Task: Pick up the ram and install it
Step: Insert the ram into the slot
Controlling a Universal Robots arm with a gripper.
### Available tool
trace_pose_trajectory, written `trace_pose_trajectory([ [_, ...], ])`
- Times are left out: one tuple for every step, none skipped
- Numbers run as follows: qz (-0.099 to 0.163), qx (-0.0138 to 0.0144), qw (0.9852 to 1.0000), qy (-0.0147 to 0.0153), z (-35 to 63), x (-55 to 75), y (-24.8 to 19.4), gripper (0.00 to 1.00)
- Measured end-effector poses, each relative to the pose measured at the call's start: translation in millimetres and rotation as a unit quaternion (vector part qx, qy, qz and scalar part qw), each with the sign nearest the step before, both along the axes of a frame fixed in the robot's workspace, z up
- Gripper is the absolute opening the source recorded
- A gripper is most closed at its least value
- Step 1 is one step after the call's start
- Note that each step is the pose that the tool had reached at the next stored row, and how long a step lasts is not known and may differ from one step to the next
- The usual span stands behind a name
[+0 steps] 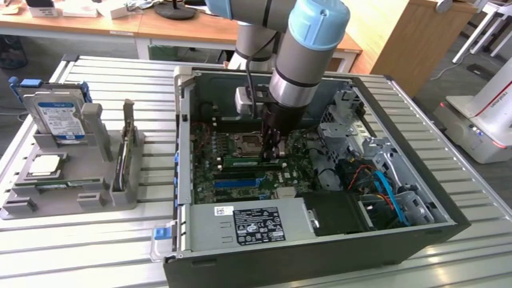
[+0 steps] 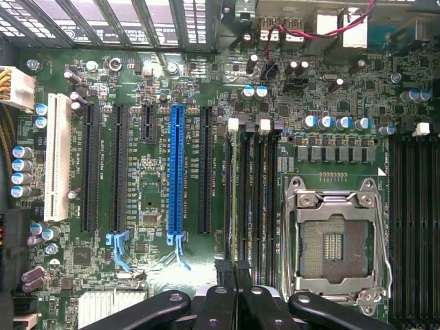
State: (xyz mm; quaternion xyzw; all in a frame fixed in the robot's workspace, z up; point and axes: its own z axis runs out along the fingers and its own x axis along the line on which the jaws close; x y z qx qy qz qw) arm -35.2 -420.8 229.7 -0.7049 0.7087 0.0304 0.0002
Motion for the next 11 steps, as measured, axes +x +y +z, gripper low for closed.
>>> trace_pose_trajectory([
  [0.0, 0.0, 1.0, 0.0, -0.1, 0.0, 0.0, 0.12],
  [0.0, 0.0001, 1.0, 0.0, -0.3, 0.0, 0.0, 0.12],
  [0.0, 0.0002, 1.0, -0.0001, -0.7, 0.0, 0.1, 0.12],
  [0.0, 0.0002, 1.0, -0.0001, -1.0, 0.0, 0.1, 0.12],
  [0.0, 0.0001, 1.0, 0.0, -1.2, 0.0, 0.0, 0.12],
  [0.0, 0.0001, 1.0, 0.0, -1.5, 0.0, 0.0, 0.12],
  [0.0, 0.0001, 1.0, 0.0, -1.9, 0.0, 0.0, 0.12],
  [0.0, 0.0001, 1.0, 0.0, -2.3, 0.0, 0.0, 0.12],
  [0.0, 0.0001, 1.0, 0.0, -2.7, 0.0, 0.0, 0.12],
  [0.0, 0.0, 1.0, 0.0, -3.3, 0.0, 0.0, 0.12],
  [0.0, 0.0, 1.0, 0.0, -3.9, 0.0, 0.0, 0.12],
])
